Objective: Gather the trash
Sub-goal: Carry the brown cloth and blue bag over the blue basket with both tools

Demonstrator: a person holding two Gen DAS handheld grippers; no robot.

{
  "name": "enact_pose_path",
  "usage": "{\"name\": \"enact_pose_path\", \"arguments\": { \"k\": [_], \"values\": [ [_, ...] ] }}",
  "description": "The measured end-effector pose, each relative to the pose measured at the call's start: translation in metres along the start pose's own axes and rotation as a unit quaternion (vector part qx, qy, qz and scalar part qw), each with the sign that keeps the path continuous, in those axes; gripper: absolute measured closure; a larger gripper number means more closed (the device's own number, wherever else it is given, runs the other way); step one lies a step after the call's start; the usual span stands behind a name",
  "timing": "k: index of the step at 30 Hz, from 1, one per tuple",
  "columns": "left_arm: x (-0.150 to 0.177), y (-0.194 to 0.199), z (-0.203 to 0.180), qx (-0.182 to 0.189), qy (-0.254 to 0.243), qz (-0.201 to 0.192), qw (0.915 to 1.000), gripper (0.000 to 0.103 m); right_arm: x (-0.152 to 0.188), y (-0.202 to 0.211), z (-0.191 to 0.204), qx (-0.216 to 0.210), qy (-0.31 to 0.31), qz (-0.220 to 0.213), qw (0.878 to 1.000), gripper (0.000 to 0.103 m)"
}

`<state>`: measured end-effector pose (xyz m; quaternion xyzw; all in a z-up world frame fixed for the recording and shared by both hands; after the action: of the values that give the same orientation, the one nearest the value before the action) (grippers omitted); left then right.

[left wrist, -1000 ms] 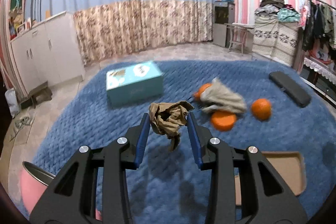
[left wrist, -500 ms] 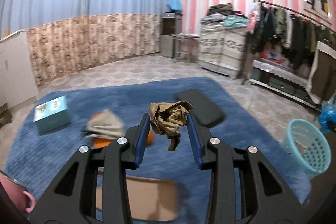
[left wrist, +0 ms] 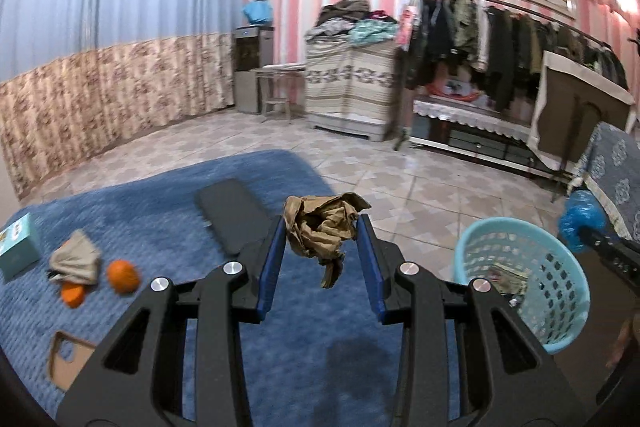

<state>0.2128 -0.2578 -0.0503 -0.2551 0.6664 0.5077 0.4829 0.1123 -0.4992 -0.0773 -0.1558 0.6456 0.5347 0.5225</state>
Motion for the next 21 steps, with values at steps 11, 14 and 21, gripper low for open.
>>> {"name": "enact_pose_path", "arguments": {
  "k": [11, 14, 21],
  "values": [
    [0.005, -0.029, -0.082, 0.069, -0.035, 0.011, 0.9969, 0.068, 0.000, -0.015, -0.034, 0.016, -0.028, 0.013, 0.999, 0.079],
    [0.006, -0.038, -0.099, 0.083, -0.045, 0.013, 0.9954, 0.068, 0.000, -0.017, -0.042, 0.023, -0.037, 0.015, 0.999, 0.079],
    [0.013, -0.065, -0.141, 0.140, -0.066, 0.038, 0.9872, 0.068, 0.003, -0.024, -0.045, 0.030, -0.042, 0.024, 0.998, 0.079]
  ]
}}
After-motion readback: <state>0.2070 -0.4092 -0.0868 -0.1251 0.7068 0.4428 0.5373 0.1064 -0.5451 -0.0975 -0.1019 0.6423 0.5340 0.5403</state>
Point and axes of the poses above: each gripper's, at about its wrist camera, not at the fingertips, and y roughly against the way its jaws point, z to its left, x to its underside, the point moved 8 cm from there along -y, roughly the way its jaws point, and after that the axes turned 1 degree about -x, right-handed, at the moved point
